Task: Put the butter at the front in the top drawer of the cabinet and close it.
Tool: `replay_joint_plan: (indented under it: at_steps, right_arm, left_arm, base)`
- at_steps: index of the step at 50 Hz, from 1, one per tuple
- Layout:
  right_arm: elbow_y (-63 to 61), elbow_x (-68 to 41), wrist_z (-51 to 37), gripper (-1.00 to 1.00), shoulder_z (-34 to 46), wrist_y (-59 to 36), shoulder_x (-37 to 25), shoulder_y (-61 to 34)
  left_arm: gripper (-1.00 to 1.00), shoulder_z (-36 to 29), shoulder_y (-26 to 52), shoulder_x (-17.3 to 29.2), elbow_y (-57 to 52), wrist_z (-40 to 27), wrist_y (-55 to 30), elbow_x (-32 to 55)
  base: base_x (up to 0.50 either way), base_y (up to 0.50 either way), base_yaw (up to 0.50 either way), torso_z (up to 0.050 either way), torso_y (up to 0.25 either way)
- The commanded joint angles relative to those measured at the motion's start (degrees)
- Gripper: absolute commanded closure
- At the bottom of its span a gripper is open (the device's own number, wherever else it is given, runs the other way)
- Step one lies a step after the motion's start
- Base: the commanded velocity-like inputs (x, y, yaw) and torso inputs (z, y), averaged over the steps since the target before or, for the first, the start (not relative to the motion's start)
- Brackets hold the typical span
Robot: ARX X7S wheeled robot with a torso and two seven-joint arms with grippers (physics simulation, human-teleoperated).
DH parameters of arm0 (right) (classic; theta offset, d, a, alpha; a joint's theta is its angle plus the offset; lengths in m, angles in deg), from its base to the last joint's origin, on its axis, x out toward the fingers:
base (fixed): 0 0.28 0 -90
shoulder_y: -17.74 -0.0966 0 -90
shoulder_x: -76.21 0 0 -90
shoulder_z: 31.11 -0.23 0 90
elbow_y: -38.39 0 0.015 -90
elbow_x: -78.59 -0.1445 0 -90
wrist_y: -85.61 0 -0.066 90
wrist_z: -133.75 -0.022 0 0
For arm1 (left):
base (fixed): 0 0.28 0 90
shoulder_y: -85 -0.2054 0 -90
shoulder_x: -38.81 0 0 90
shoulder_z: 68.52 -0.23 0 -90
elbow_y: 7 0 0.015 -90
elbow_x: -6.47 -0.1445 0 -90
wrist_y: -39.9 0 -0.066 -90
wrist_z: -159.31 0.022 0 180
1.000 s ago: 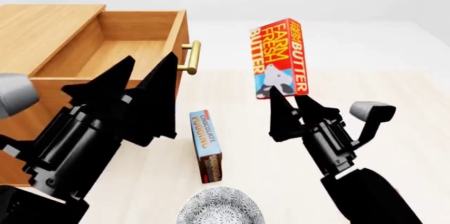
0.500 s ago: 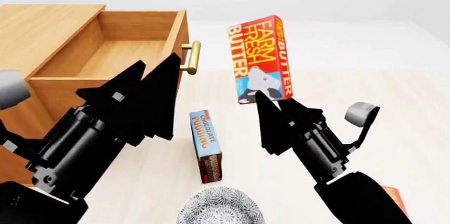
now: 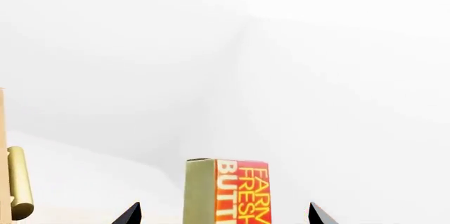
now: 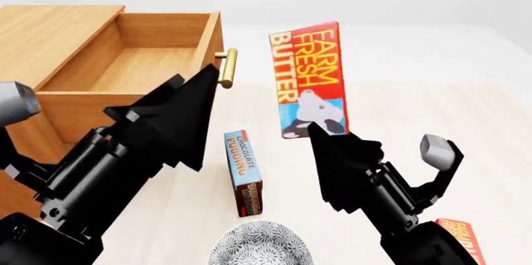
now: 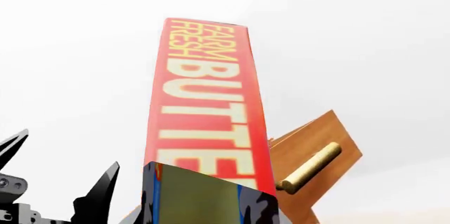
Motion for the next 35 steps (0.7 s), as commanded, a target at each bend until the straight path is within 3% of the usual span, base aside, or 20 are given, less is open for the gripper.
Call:
replay_joint_plan:
  at_steps: [1,18,35]
  right_arm:
    - [-3.41,-5.47,5.09,1.0,-2.87,0.9,-1.76,3.68]
    - [-2.16,-7.22,7.1,1.0,-2.28,1.36,-0.33,3.25]
    - [-2.36,-10.08,8.82,1.0,-2.54,0.54,-1.53,3.95]
  left_arm:
    - [-1.0,-0.32,0.95,-0.6,0.76,1.57,-0.12,2.48]
    - [-1.0,-0.6,2.49,-0.93,2.82,4.47,-0.68,7.22]
    - [-1.0,-0.9,5.46,-0.46,7.66,12.5,-3.43,16.88]
  base:
    - [0.0,0.0,0.0,0.0,0.0]
    - [0.0,0.0,0.0,0.001,0.001]
    - [0.0,0.0,0.0,0.0,0.001]
